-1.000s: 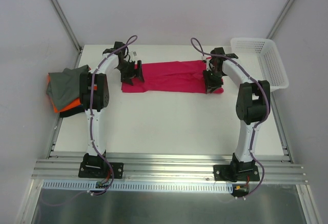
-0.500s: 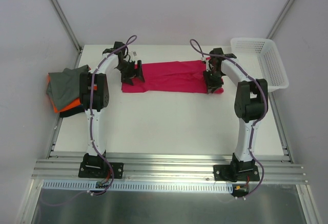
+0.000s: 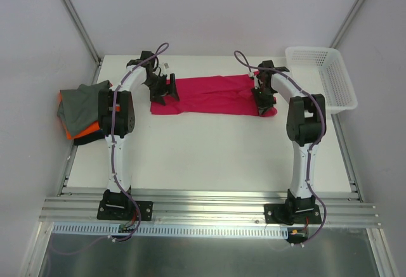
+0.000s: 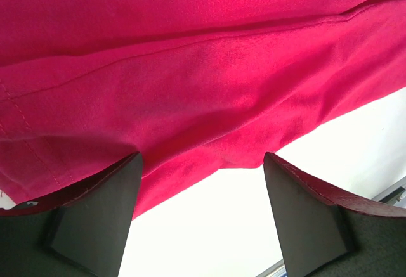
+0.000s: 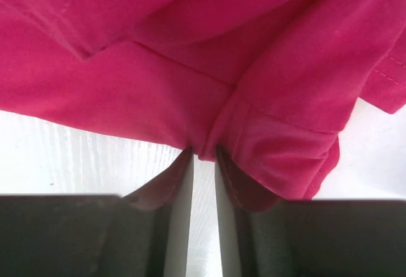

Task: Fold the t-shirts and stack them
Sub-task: Fold the other side of the tshirt into a rectangle

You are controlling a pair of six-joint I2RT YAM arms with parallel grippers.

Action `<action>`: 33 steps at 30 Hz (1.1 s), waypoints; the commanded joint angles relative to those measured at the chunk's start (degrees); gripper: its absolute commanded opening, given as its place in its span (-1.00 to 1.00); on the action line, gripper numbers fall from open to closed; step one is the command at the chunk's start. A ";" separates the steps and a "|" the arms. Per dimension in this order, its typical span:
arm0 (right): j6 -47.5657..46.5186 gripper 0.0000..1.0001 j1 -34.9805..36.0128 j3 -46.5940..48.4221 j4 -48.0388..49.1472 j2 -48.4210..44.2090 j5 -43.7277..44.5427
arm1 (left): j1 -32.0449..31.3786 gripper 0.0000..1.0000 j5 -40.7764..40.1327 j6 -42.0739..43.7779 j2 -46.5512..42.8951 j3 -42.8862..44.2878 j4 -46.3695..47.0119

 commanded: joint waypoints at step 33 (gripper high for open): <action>-1.18 -0.99 -4.10 -2.03 1.20 -6.56 4.92 | 0.24 0.53 -0.59 -2.06 -0.82 -3.10 -0.75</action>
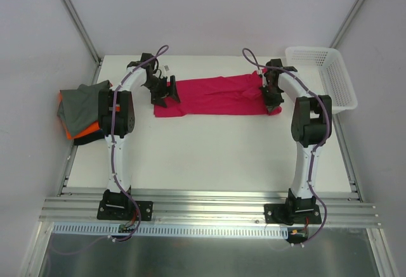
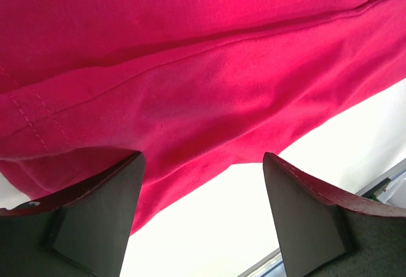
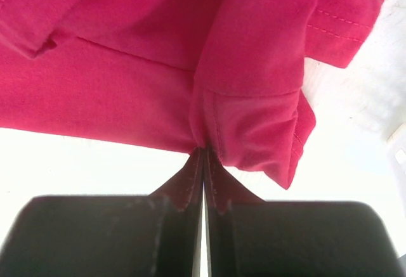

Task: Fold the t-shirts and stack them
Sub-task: Fold the other side of the tshirt into a rectangle

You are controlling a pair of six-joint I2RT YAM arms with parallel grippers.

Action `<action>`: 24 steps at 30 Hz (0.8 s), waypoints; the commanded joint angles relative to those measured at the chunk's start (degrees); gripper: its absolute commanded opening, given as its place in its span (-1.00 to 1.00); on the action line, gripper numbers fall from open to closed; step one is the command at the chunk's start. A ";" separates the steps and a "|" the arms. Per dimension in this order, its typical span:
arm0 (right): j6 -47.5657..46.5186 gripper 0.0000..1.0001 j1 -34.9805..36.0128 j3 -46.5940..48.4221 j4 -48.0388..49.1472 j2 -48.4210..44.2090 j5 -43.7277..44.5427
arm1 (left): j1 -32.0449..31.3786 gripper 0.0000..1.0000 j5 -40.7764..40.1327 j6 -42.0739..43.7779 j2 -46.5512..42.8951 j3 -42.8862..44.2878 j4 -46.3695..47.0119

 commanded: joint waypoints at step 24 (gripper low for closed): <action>-4.44 -0.99 -6.71 -0.66 0.62 -5.56 6.68 | 0.83 0.54 -6.59 -2.09 -1.35 -1.36 -1.63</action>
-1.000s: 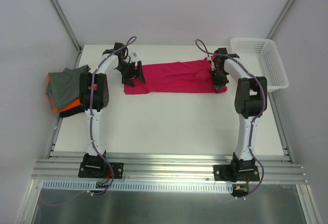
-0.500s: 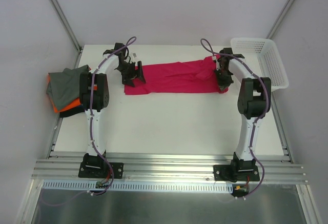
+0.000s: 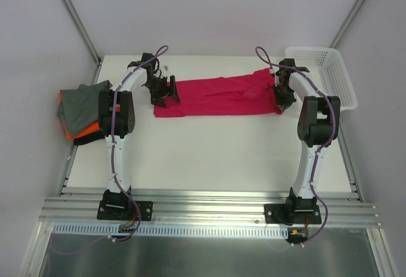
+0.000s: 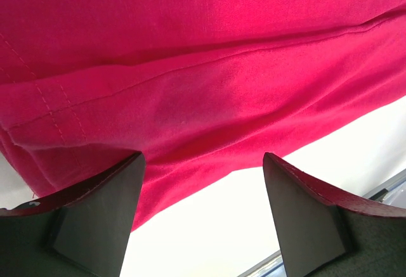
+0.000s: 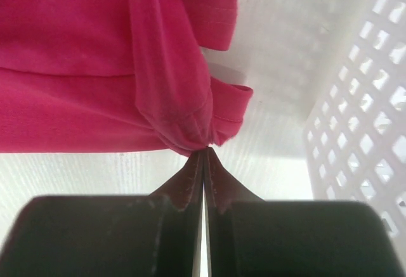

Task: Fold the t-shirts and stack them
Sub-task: Fold the other side of the tshirt into a rectangle

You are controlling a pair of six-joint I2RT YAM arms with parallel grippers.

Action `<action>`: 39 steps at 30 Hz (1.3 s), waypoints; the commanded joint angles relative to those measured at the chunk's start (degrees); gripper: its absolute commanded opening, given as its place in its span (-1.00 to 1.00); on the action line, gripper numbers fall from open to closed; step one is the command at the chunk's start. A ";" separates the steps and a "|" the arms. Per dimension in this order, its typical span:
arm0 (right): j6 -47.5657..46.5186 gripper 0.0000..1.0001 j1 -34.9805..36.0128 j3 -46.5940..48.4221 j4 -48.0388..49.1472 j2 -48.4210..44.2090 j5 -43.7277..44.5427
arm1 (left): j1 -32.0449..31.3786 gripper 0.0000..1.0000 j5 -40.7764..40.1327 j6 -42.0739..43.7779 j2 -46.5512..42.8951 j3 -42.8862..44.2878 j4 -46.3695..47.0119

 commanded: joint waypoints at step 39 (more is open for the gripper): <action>2.18 -0.04 -1.61 6.95 1.96 -12.96 4.13 | 1.10 0.66 -3.66 0.93 -0.25 0.51 -1.96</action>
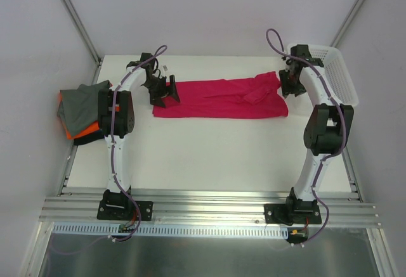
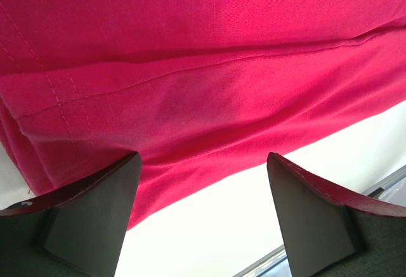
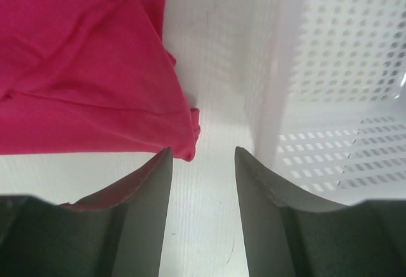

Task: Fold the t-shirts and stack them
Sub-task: Fold the other side of the tshirt into a rectangle

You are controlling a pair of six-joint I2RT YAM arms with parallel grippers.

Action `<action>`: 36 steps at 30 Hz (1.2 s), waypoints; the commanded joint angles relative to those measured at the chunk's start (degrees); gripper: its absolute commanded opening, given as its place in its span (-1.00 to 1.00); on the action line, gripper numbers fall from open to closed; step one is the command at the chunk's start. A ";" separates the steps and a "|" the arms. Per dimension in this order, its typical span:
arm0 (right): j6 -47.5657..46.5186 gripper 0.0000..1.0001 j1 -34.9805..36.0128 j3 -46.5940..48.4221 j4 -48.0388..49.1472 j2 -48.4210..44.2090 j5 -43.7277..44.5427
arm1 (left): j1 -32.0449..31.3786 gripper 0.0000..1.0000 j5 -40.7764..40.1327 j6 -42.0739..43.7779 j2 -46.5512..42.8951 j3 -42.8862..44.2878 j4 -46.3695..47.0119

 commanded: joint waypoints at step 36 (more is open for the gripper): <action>13.63 -0.70 9.07 12.24 -0.58 15.03 -26.64 | -1.07 0.71 -5.97 2.54 -1.92 -0.24 -1.74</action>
